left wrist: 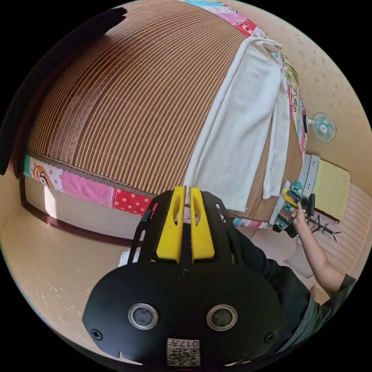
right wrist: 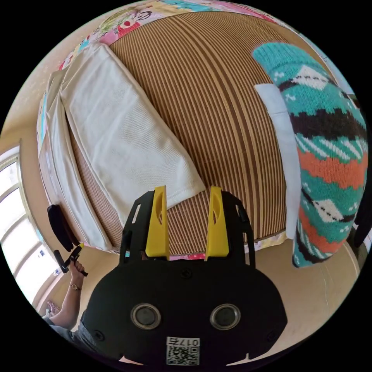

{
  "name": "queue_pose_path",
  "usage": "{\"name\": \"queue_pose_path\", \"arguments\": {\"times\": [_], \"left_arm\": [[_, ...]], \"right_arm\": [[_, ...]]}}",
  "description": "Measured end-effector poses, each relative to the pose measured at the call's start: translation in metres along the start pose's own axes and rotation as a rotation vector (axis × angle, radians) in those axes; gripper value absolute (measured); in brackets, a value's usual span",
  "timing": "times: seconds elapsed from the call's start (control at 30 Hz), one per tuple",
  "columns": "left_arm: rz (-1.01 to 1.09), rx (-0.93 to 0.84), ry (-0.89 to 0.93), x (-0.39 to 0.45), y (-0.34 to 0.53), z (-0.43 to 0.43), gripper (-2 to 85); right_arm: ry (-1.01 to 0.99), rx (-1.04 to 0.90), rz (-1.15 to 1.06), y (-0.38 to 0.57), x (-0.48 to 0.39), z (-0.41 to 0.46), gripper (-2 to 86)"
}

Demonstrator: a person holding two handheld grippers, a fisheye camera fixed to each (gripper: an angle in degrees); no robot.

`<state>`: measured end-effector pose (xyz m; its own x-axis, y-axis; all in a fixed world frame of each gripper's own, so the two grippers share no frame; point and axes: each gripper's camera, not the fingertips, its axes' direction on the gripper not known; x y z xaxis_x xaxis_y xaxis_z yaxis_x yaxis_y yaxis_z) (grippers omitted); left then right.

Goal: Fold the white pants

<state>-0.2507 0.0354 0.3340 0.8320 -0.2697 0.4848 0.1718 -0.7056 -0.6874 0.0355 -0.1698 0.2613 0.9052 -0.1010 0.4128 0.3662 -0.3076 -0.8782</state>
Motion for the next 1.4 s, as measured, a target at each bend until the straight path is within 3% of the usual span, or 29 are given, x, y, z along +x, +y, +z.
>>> {"name": "queue_pose_path", "arguments": {"times": [0.07,0.13,0.2,0.37,0.43,0.6,0.8,0.97,1.03,1.1,1.2,1.27,1.33,1.4], "left_arm": [[0.030,-0.010,-0.058,0.009,-0.008,0.005,4.0],[0.037,-0.069,-0.137,0.011,-0.018,0.021,5.7],[0.102,-0.156,-0.219,0.019,-0.024,0.041,6.1],[0.220,-0.290,-0.453,0.054,-0.049,0.057,4.4],[0.275,-0.362,-0.392,0.055,-0.058,0.053,3.2],[0.360,-0.308,-0.251,0.035,-0.047,0.029,2.3],[0.275,-0.246,-0.205,0.014,-0.048,0.031,2.2],[0.520,-0.443,-0.366,0.037,-0.069,0.045,2.2],[0.664,-0.469,-0.189,0.059,-0.068,0.023,2.0],[0.743,-0.363,-0.021,0.067,-0.057,-0.007,1.8],[0.686,-0.239,0.205,0.037,-0.035,-0.025,1.9],[0.546,-0.224,0.188,-0.004,-0.019,-0.003,2.1],[0.213,-0.207,0.067,-0.072,0.009,0.040,2.7],[-0.067,-0.149,0.073,-0.118,0.034,0.057,3.4]], "right_arm": [[-0.035,-0.130,-0.029,-0.004,0.008,0.017,10.7],[0.019,-0.150,-0.020,0.002,0.010,0.021,4.7],[-0.076,-0.155,-0.148,0.015,0.004,0.020,2.3],[-0.349,0.057,-0.158,0.053,0.032,-0.026,1.8],[-0.385,0.129,-0.160,0.059,0.046,-0.045,2.5],[-0.176,0.095,-0.208,0.024,0.046,-0.051,13.8],[-0.143,-0.084,-0.155,-0.013,0.044,-0.006,7.1],[-0.265,-0.202,-0.346,0.001,0.043,-0.027,3.8],[-0.311,-0.141,-0.410,0.026,0.051,-0.051,3.5],[-0.348,-0.086,-0.372,0.061,0.080,-0.066,3.3],[-0.392,-0.092,-0.241,0.094,0.128,-0.046,3.1],[-0.395,-0.127,-0.160,0.107,0.151,-0.024,3.1],[-0.372,-0.140,-0.107,0.120,0.166,-0.011,3.1],[-0.275,-0.144,-0.110,0.141,0.173,-0.008,3.0]]}}
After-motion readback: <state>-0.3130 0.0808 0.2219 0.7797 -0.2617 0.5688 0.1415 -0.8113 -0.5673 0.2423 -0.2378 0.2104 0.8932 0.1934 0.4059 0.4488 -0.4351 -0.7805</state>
